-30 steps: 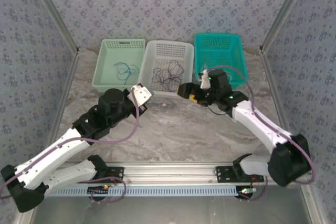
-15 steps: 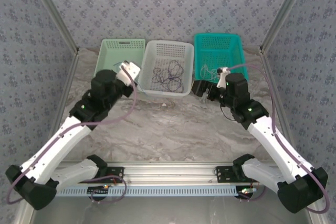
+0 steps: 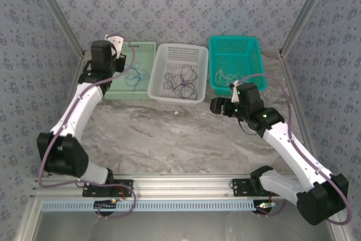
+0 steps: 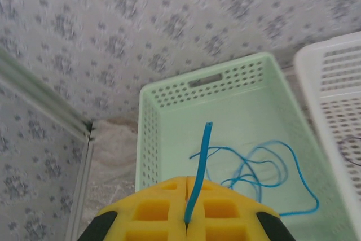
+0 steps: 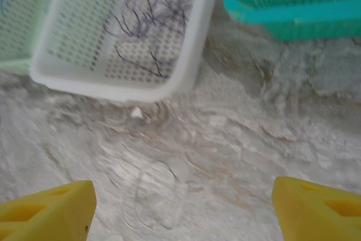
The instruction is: Untangle the cables
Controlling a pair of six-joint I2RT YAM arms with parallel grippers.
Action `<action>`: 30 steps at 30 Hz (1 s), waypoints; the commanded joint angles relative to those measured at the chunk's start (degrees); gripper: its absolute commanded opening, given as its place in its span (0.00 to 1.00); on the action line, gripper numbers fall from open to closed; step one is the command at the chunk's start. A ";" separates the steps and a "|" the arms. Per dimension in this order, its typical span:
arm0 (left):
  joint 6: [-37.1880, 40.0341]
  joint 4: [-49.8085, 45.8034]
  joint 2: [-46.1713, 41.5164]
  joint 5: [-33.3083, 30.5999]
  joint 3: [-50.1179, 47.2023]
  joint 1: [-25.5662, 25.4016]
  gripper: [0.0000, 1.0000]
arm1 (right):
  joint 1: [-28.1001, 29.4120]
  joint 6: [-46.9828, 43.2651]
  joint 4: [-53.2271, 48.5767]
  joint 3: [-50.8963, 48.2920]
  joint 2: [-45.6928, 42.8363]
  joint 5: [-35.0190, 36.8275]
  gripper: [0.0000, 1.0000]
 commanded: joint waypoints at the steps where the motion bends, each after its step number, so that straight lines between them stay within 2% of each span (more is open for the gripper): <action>1: -6.33 0.08 4.45 3.21 3.52 2.97 0.02 | 0.90 -0.37 -4.62 -1.40 3.34 -0.71 0.80; 4: -9.45 -0.19 8.73 3.71 4.84 4.35 0.04 | 2.80 1.10 -3.94 -2.27 6.87 -1.08 0.77; 10: -15.53 -7.06 15.88 9.63 9.47 5.22 0.22 | 9.80 3.95 -2.07 -1.69 16.12 -0.99 0.72; 11: -16.69 -7.89 16.47 10.14 9.48 5.28 0.28 | 11.21 4.21 -2.21 -1.22 18.07 -0.41 0.72; 12: -18.10 -8.53 16.72 10.22 8.94 5.33 0.41 | 12.42 4.62 -2.46 -0.86 19.78 0.24 0.71; 16: -22.62 -8.81 14.89 13.25 4.69 5.26 0.69 | 15.26 6.18 -1.46 -0.33 25.33 0.43 0.65; 20: -25.47 -6.59 9.03 14.71 -1.16 4.39 0.86 | 16.18 7.24 0.40 -0.24 28.08 -0.93 0.60; 23: -26.32 -5.06 3.69 14.57 -5.19 2.92 0.95 | 16.94 7.54 0.91 0.25 30.33 -0.47 0.56; 25: -26.32 -4.80 0.50 13.66 -7.10 1.51 0.97 | 17.23 7.50 1.26 0.78 32.09 -0.10 0.52; 28: -26.96 -4.20 -4.03 13.52 -10.26 -0.30 0.98 | 17.91 6.99 1.96 1.66 34.08 -0.14 0.41; 30: -27.05 -3.67 -7.03 13.38 -12.45 -1.66 0.98 | 18.33 6.60 1.61 1.97 34.86 0.53 0.28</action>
